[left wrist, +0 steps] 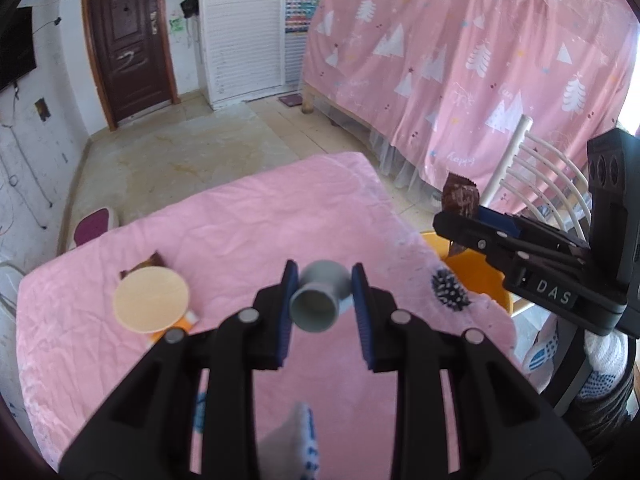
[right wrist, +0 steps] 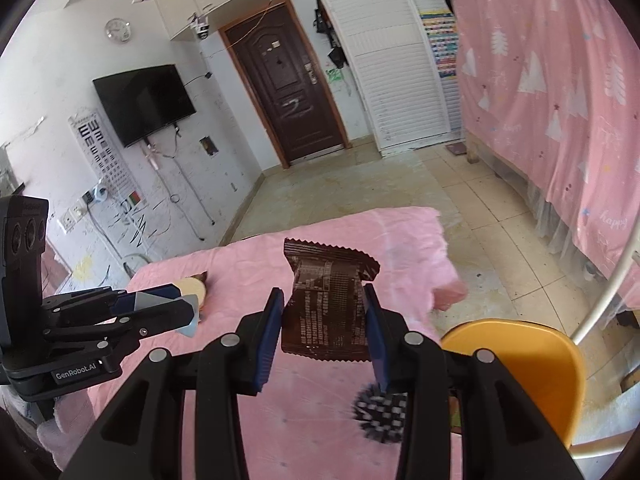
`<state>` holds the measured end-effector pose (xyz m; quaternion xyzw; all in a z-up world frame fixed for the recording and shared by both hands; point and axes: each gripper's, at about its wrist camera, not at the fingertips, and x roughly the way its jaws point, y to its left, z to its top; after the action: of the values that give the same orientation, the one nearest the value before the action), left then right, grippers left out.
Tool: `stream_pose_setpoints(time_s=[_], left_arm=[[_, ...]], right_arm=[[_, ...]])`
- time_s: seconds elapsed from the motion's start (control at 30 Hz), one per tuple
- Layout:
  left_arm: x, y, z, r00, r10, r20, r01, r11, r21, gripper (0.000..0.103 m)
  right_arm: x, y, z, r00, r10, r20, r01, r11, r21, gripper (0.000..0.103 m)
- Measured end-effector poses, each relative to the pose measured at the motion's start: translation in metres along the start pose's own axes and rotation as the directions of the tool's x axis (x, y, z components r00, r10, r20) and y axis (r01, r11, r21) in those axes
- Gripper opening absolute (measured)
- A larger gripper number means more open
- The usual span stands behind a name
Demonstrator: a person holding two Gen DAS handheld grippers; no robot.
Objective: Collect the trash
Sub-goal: 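Carry the grey cup and brown wrapper to the orange bucket and open both grippers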
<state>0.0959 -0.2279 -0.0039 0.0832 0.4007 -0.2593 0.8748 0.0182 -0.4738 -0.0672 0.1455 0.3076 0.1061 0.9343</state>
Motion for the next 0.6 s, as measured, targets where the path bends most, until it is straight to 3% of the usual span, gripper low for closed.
stream_pose_setpoints(time_s=[0.3,0.6], left_arm=[[0.017,-0.06,0.018,0.998,-0.066,0.0,0.066,0.996,0.066,0.026],[0.042,-0.108,0.036,0.989,-0.148,-0.007,0.148,0.986,0.075,0.026]], right_arm=[[-0.03,-0.066,-0.018,0.997,-0.07,0.022,0.068,0.994,0.085,0.029],[-0.042,-0.118,-0.04,0.991,-0.134,-0.001,0.133,0.98,0.146,0.029]])
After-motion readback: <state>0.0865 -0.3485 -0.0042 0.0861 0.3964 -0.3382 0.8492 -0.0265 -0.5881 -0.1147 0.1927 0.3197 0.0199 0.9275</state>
